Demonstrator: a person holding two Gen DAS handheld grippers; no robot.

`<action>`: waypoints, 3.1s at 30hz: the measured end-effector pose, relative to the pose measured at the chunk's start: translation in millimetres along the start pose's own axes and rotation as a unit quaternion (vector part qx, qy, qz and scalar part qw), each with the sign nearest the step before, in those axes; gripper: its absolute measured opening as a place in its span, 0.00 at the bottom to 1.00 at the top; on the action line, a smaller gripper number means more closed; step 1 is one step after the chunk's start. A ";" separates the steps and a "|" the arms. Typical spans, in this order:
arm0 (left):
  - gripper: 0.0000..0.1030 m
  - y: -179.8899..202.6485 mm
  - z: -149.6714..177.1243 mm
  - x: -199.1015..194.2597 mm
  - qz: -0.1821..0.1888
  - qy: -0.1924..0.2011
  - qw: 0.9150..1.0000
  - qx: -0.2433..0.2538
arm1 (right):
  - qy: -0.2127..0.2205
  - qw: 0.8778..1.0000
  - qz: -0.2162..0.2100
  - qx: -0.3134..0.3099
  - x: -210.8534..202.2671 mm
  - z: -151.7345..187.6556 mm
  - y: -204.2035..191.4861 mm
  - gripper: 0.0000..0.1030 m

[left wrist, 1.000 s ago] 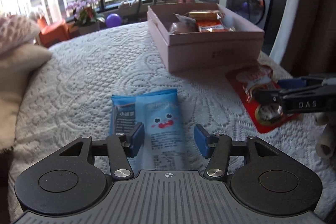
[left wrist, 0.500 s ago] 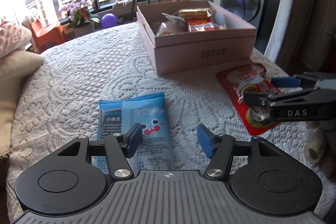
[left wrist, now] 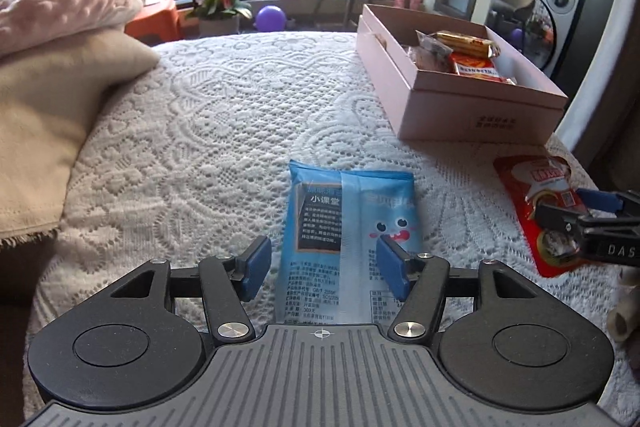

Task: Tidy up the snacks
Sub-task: 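Grasp the blue packet with the left gripper while the right grasps the red pouch, then lift both packets and lower them into the pink box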

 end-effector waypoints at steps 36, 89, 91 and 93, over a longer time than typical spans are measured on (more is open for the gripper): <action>0.81 64.0 6.6 0.5 0.027 -0.012 0.991 0.130 | 0.001 1.000 0.000 -0.001 0.3 0.4 -0.8 0.81; 0.82 32.9 18.6 -20.6 0.105 -0.006 0.993 -0.048 | -0.050 0.994 -0.020 -0.095 -18.0 3.6 -35.5 0.61; 0.82 35.2 18.2 -20.3 0.105 -0.007 0.993 -0.047 | -0.044 0.994 -0.017 -0.096 -23.6 0.7 -32.1 0.61; 0.82 38.0 18.0 -19.3 0.104 -0.009 0.994 -0.044 | -0.034 0.995 -0.017 -0.094 -29.6 -4.0 -29.0 0.60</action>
Point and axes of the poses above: each gripper's, at about its wrist camera, not at the fingertips, and x roughly the way its jaws point, y to its right, z to its underside, the point moved 10 cm from there along x, roughly the way its jaws point, and after that the axes turned 8 degrees about y, right-handed, at the moved point
